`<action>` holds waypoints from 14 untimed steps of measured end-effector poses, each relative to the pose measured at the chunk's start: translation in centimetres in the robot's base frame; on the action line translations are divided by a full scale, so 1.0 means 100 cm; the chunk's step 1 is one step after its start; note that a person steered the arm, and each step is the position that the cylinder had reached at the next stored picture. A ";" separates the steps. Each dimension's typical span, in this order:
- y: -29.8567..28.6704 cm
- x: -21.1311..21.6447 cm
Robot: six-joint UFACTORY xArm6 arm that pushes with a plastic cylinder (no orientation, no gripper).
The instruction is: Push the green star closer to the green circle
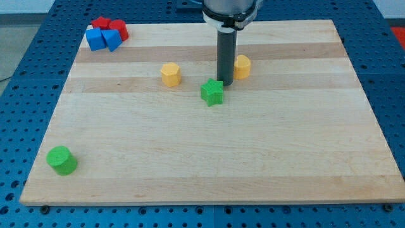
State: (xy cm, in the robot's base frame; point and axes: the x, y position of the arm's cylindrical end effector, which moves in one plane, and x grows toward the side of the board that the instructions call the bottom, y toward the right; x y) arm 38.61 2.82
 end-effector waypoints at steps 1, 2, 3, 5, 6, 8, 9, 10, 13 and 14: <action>-0.017 0.032; -0.061 0.048; -0.079 0.048; 0.006 0.060; -0.037 0.074; -0.188 0.075; -0.200 0.075; -0.150 0.075; -0.168 0.094; -0.211 0.094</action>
State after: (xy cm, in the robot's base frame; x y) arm 48.01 -18.31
